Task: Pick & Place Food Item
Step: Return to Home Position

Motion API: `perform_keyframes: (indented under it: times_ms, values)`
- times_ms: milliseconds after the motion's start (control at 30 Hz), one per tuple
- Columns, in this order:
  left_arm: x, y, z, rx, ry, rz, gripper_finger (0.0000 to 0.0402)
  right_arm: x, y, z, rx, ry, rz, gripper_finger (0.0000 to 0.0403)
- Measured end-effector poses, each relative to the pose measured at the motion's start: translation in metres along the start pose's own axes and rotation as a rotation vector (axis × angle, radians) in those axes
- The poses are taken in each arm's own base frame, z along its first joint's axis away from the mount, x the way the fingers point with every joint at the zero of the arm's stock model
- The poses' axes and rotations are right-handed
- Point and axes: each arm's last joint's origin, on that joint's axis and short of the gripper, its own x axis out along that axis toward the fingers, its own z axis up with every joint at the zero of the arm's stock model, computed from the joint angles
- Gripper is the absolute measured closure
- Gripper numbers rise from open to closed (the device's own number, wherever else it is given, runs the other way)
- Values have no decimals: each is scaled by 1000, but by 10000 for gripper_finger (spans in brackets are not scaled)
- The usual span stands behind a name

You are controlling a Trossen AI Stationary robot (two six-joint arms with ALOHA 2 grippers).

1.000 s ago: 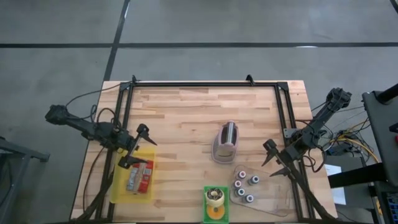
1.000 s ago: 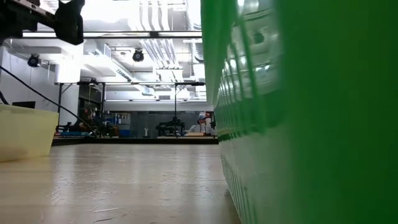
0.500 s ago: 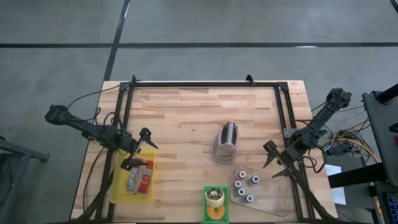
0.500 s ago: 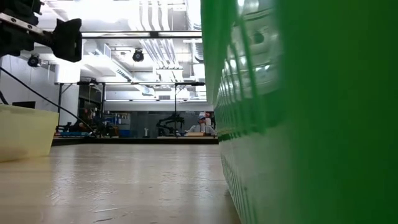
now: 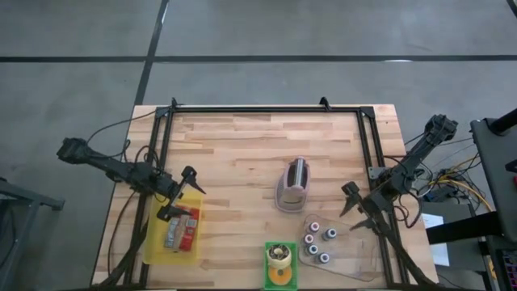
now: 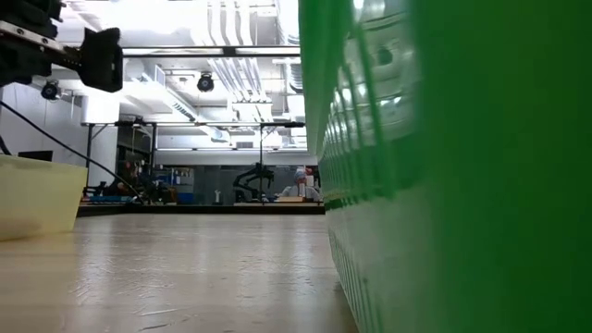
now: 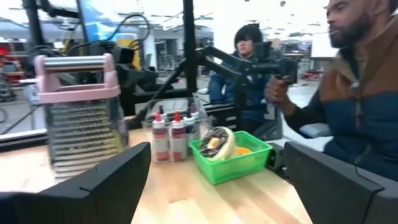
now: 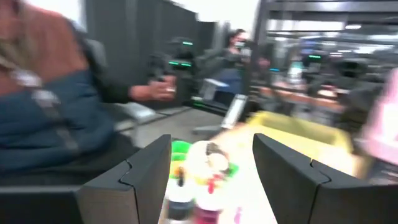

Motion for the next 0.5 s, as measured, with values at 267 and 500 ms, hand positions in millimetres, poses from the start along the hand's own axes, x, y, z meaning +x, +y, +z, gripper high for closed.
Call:
perform_keyframes:
  times_ms: [267, 500]
  values:
    - [-3, 17, 0, 14, 5, 123, 32, 1, -24, -1, -72, 14, -228, 181]
    - [-8, 33, 2, 93, -13, 246, 32, -3, -53, 0, -76, -2, -348, 181]
